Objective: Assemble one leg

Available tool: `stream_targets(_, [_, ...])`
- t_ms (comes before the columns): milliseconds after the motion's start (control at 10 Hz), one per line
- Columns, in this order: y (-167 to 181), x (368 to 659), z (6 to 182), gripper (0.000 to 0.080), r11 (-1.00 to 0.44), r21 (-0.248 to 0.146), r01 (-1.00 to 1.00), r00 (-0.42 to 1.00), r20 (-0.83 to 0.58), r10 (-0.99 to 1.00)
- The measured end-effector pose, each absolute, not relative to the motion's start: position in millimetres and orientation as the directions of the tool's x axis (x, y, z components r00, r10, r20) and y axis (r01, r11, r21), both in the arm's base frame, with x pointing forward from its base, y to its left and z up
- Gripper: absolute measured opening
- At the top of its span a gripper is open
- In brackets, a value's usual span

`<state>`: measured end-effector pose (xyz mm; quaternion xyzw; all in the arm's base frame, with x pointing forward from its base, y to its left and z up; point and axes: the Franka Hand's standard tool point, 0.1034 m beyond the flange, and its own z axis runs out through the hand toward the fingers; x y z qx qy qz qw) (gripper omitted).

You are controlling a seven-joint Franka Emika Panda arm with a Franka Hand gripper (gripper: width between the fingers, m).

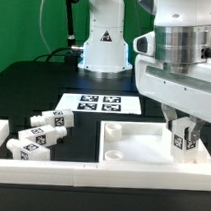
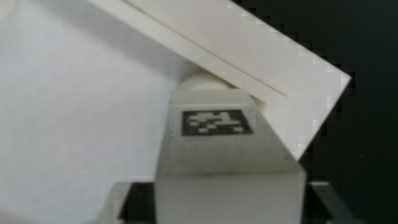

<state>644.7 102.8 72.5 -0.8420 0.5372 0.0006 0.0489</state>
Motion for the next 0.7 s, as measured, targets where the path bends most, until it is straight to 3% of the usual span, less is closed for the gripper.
stream_targets(200, [103.2,643.3,72.1,0.0287,-0.280,-0.077,-0.957,0.286,-0.087,-0.954])
stream_targets(500, [104.0,643.4,72.2,0.0287,-0.338,-0.084,-0.937,0.345,-0.085,-0.935])
stream_targets(600, [106.0,644.3,73.5,0.0475,-0.503,-0.102,-0.858,0.510,-0.071,-0.857])
stream_targets(700, [105.7,644.5,73.4,0.0475,-0.695,-0.116,-0.710,0.703,-0.046,-0.710])
